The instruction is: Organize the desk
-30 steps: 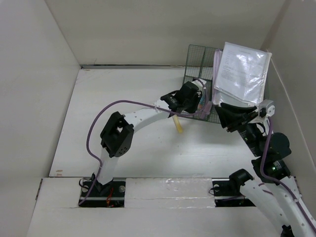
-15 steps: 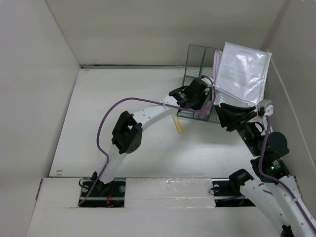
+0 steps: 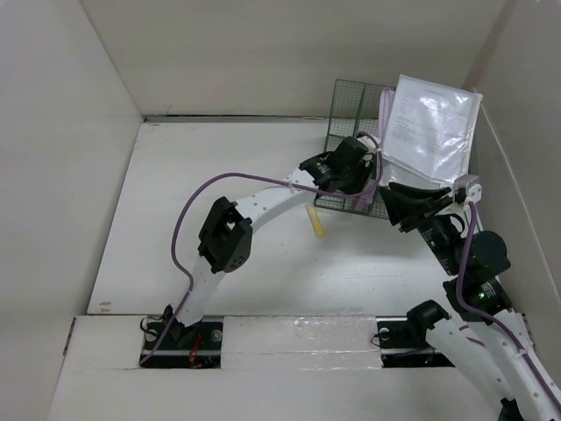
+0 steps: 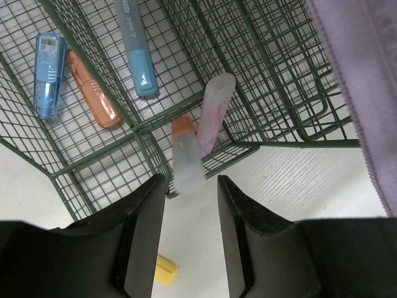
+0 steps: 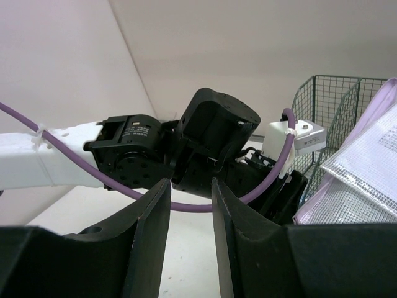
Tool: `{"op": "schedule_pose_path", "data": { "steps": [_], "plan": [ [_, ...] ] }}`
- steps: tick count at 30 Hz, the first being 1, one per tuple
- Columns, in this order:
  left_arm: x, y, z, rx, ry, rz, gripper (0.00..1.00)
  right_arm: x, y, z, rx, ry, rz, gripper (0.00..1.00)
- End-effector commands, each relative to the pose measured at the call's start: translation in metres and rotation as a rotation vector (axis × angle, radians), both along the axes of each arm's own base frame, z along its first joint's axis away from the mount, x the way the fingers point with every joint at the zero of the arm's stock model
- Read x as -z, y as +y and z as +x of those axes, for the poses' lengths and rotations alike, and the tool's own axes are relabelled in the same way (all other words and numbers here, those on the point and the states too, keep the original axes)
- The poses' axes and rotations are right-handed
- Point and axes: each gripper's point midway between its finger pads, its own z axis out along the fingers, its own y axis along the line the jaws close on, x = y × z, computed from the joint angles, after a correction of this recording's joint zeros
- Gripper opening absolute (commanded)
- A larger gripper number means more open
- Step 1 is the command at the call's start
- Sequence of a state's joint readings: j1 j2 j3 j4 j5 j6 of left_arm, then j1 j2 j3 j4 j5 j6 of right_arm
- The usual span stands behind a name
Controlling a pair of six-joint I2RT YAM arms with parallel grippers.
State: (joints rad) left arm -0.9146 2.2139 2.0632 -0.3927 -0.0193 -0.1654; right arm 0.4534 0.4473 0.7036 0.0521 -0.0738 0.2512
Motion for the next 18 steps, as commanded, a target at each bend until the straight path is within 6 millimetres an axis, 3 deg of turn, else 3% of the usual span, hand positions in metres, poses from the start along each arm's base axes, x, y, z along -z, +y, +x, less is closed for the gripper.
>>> {"op": "schedule_pose_path", "data": {
  "steps": [1,4,5,6,8,9,10,11,12,13,14,15,18],
  "plan": [
    [-0.052,-0.003,0.0,0.009,-0.063,-0.097,0.35,-0.006,0.002,-0.002,-0.009,-0.019,0.013,0.38],
    [-0.061,-0.002,-0.001,0.004,-0.073,-0.119,0.36,-0.006,0.001,-0.002,-0.008,-0.018,0.015,0.38],
    [-0.052,0.002,-0.002,-0.007,-0.068,-0.106,0.36,-0.007,0.001,-0.002,-0.008,-0.021,0.015,0.38],
    [-0.072,0.003,-0.001,-0.016,-0.106,-0.152,0.35,-0.007,0.001,-0.003,-0.006,-0.024,0.017,0.38],
    [-0.07,0.014,-0.001,-0.061,-0.118,-0.156,0.34,-0.007,0.0,-0.003,-0.003,-0.023,0.016,0.38],
    [-0.094,0.017,-0.001,-0.08,-0.159,-0.215,0.32,-0.007,0.0,-0.003,-0.003,-0.024,0.017,0.38],
    [-0.104,0.024,0.001,-0.12,-0.182,-0.24,0.32,-0.006,0.0,-0.003,-0.003,-0.021,0.015,0.38],
    [-0.09,0.032,-0.001,-0.145,-0.176,-0.225,0.32,-0.007,0.0,-0.003,-0.004,-0.023,0.016,0.38],
    [-0.119,0.039,-0.002,-0.17,-0.224,-0.298,0.3,-0.006,0.0,-0.002,-0.003,-0.021,0.015,0.38],
    [-0.129,0.047,-0.001,-0.208,-0.248,-0.321,0.29,-0.005,0.001,-0.002,-0.006,-0.019,0.013,0.38],
    [-0.114,0.055,-0.004,-0.242,-0.229,-0.323,0.28,-0.005,0.001,-0.001,-0.006,-0.018,0.012,0.38],
    [-0.137,0.069,-0.003,-0.28,-0.265,-0.382,0.25,-0.005,0.002,-0.001,-0.007,-0.018,0.012,0.38],
    [-0.131,0.1,-0.007,-0.409,-0.275,-0.413,0.17,-0.005,0.003,-0.001,-0.011,-0.016,0.008,0.36]
  ]
}}
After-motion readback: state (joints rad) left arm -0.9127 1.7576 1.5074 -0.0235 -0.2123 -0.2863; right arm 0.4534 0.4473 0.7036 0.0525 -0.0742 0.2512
